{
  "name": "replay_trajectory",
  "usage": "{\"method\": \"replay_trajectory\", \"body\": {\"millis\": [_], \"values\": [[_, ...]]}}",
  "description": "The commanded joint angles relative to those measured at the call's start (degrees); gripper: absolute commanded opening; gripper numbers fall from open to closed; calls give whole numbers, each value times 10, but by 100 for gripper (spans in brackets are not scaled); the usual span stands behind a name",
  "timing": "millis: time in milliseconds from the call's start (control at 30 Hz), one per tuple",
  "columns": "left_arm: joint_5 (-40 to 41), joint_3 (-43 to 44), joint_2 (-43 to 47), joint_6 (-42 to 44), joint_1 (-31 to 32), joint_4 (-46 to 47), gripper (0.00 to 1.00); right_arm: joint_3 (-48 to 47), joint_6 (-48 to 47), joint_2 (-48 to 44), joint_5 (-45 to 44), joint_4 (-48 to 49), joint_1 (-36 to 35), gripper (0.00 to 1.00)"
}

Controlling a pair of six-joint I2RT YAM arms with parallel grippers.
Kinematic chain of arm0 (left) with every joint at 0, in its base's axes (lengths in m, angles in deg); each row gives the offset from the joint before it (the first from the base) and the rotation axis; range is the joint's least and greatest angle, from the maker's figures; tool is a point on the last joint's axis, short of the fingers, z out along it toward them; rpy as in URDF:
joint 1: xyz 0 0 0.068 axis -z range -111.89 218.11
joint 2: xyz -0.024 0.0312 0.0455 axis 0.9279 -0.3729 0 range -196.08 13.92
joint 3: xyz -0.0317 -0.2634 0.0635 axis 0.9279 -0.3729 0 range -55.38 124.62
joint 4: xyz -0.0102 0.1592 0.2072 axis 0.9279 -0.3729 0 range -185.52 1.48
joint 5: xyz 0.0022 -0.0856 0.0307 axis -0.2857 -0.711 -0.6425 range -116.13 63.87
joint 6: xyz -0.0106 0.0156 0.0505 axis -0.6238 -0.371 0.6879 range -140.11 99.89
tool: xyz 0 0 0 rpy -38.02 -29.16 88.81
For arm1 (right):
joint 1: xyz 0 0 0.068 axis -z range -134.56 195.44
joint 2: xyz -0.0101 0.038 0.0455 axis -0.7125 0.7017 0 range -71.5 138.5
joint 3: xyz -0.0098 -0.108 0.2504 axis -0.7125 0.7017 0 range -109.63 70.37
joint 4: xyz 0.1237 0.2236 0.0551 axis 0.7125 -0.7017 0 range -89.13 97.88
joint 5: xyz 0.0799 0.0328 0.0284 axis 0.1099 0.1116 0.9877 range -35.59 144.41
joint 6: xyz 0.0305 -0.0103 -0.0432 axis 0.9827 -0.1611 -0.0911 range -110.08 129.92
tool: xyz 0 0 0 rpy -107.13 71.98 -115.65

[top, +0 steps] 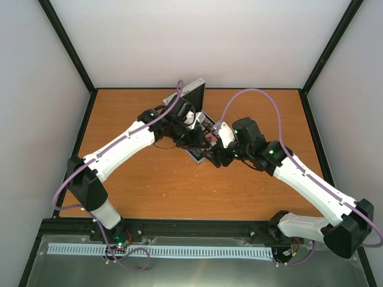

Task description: Pack up texas hold em set

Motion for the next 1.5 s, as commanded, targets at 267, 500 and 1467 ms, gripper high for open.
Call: {"method": "replay_trajectory", "body": {"millis": [267,500,1467], "values": [[153,-46,-20,142,6,92,1,83,75,-104,-83,17,30,93],[226,-54,-98,228,32,123,1,113,114,-109,-94,34,72,94],[292,-72,-168,297,34,149,1,125,135,-137,-116,31,93,94]]}}
